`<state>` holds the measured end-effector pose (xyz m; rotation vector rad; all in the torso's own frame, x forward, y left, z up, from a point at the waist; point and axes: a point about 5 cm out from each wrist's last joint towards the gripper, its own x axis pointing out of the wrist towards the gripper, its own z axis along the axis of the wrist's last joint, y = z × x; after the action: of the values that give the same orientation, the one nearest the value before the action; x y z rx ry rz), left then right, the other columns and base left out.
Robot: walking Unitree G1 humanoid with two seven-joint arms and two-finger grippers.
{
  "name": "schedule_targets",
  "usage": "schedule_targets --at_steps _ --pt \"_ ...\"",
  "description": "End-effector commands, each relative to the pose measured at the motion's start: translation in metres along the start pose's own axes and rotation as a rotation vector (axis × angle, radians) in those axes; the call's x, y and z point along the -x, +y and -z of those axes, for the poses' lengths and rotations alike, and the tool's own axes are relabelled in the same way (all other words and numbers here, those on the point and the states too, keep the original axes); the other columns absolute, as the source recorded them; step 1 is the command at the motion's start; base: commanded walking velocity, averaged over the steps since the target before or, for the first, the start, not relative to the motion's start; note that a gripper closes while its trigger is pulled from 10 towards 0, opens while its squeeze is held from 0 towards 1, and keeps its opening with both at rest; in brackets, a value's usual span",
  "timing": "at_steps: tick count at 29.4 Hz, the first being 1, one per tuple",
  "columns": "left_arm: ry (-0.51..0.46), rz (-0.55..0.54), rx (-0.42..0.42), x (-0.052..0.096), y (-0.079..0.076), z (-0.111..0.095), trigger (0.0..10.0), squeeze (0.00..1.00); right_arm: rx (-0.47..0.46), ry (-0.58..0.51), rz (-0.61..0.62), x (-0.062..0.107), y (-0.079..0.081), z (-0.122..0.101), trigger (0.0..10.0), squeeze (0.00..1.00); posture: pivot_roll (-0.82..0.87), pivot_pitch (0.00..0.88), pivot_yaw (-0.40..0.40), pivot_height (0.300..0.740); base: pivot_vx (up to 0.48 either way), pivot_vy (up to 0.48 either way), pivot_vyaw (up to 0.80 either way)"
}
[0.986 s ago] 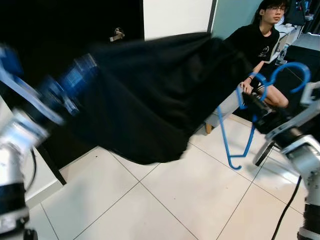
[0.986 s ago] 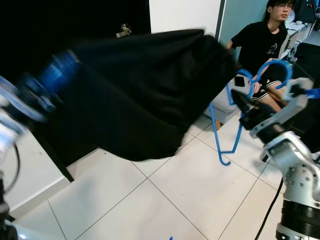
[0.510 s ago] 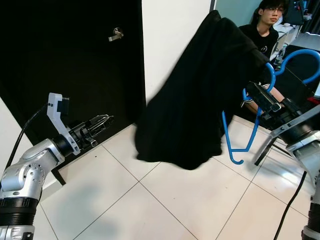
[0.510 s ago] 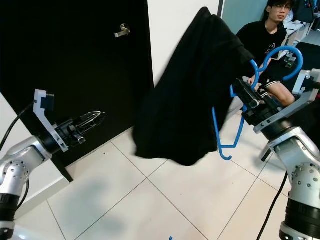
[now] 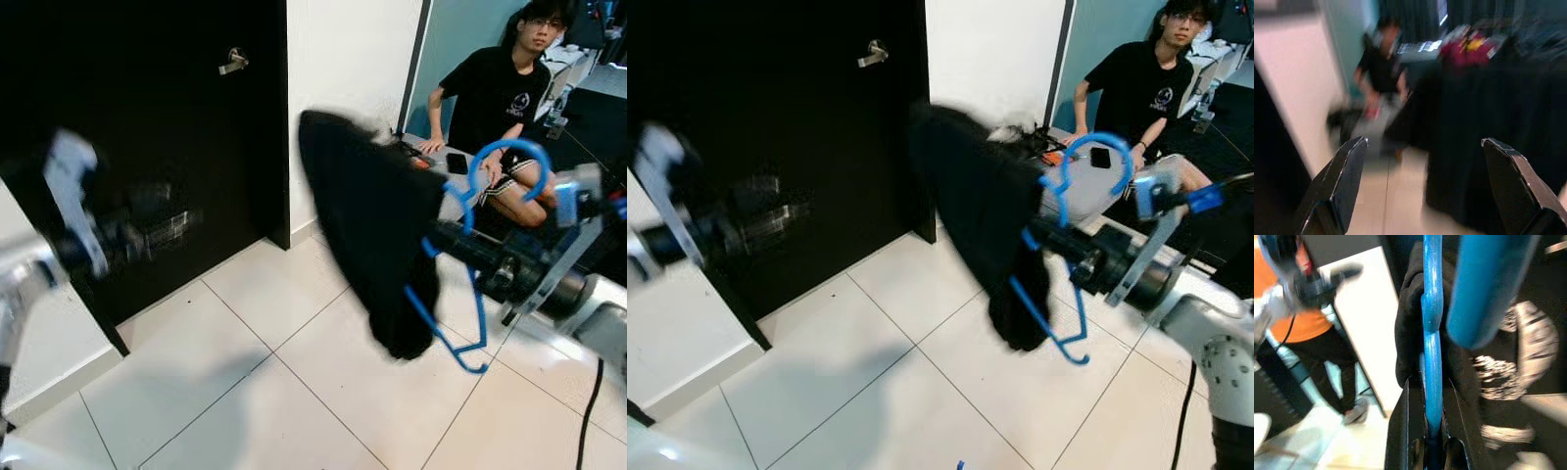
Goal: Hang hanger
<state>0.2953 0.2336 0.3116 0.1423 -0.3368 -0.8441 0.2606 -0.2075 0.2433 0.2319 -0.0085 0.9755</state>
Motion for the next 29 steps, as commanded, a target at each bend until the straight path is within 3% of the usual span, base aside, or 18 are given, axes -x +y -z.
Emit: schedule_targets --at_steps 1,2,4,8,9,12,14,18,24,29 --pt "0.004 0.043 -0.031 -0.003 -0.001 -0.008 10.0 1.0 0.034 -0.006 -0.062 -0.002 0.009 -0.005 10.0 0.0 0.04 0.0 -0.022 0.74 0.0 0.0 0.0" --pt "0.004 0.043 -0.031 -0.003 -0.001 -0.008 10.0 1.0 0.034 -0.006 -0.062 -0.002 0.009 -0.005 10.0 0.0 0.04 0.0 -0.022 0.74 0.0 0.0 0.0" --pt "-0.004 0.198 -0.154 -0.023 -0.014 -0.033 10.0 0.37 0.032 0.0 -0.087 -0.004 0.01 -0.002 10.0 0.0 0.04 0.0 -0.012 0.74 0.0 0.0 0.0" --pt "0.004 0.25 -0.191 -0.028 -0.019 -0.039 10.0 0.33 0.032 0.003 -0.095 -0.005 0.01 -0.001 10.0 0.0 0.04 0.0 -0.012 0.74 0.0 0.0 0.0" --pt "0.042 0.303 -0.222 -0.029 -0.022 -0.042 10.0 0.0 0.035 0.007 -0.104 -0.005 0.011 0.0 10.0 0.0 0.04 0.0 -0.008 0.74 0.0 0.0 0.0" --pt "0.206 0.407 -0.269 -0.021 -0.02 -0.04 10.0 0.0 0.033 0.02 -0.13 -0.008 0.013 0.004 10.0 0.0 0.05 0.0 0.0 0.74 0.0 0.0 0.0" --pt "0.206 0.407 -0.269 -0.021 -0.02 -0.04 10.0 0.0 0.033 0.02 -0.13 -0.008 0.013 0.004 10.0 0.0 0.05 0.0 0.0 0.74 0.0 0.0 0.0" --pt "0.328 0.507 -0.284 -0.017 -0.022 -0.038 10.0 0.0 0.019 0.061 -0.182 -0.018 0.018 0.015 10.0 0.0 0.06 0.0 0.002 0.74 0.0 0.0 0.0" --pt "0.371 0.574 -0.27 -0.023 -0.028 -0.034 10.0 0.0 0.019 0.107 -0.236 -0.03 0.023 0.025 10.0 0.0 0.06 0.0 0.007 0.74 0.0 0.0 0.0" --pt "0.363 0.642 -0.265 -0.038 -0.034 -0.033 10.0 0.0 0.025 0.159 -0.31 -0.045 0.033 0.036 10.0 0.0 0.06 0.0 0.016 0.74 0.0 0.0 0.0"
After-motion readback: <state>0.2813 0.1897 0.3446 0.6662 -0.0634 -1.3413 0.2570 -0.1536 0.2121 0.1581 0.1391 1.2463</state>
